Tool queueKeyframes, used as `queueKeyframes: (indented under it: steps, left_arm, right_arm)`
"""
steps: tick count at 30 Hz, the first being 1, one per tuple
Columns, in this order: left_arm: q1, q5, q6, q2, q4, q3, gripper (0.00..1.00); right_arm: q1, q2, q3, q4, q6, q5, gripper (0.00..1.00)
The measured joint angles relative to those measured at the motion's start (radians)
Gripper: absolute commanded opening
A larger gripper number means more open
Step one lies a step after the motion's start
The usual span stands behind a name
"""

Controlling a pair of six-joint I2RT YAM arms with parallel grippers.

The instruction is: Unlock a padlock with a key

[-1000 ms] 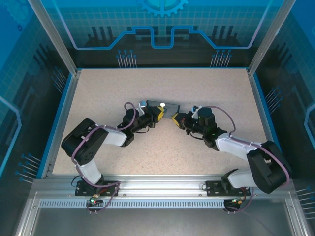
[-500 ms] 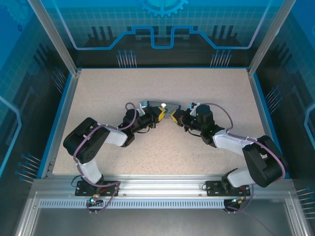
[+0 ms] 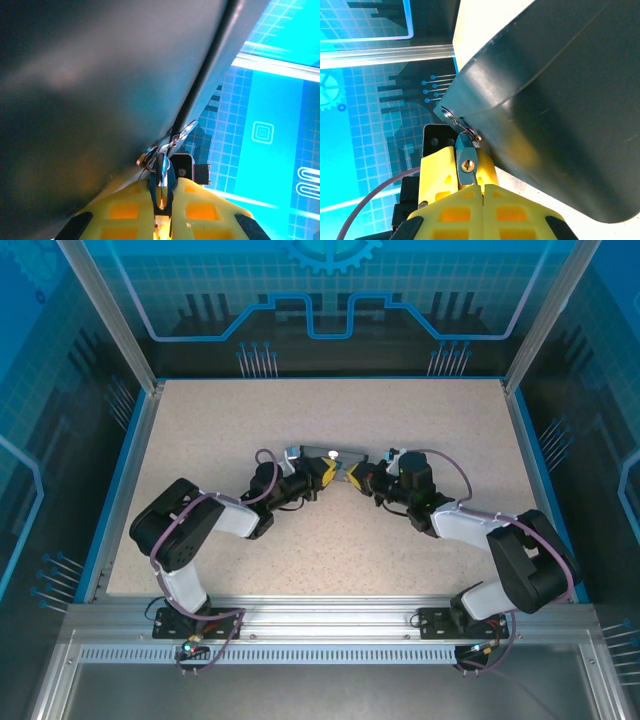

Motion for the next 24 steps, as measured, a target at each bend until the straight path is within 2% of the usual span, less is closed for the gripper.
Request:
queueKeyframes:
  steps: [24]
  left_arm:
    - [0.000, 0.004, 0.000, 0.007, 0.011, 0.000, 0.00]
  right_arm:
    - [-0.002, 0.027, 0.024, 0.001, 0.000, 0.000, 0.00]
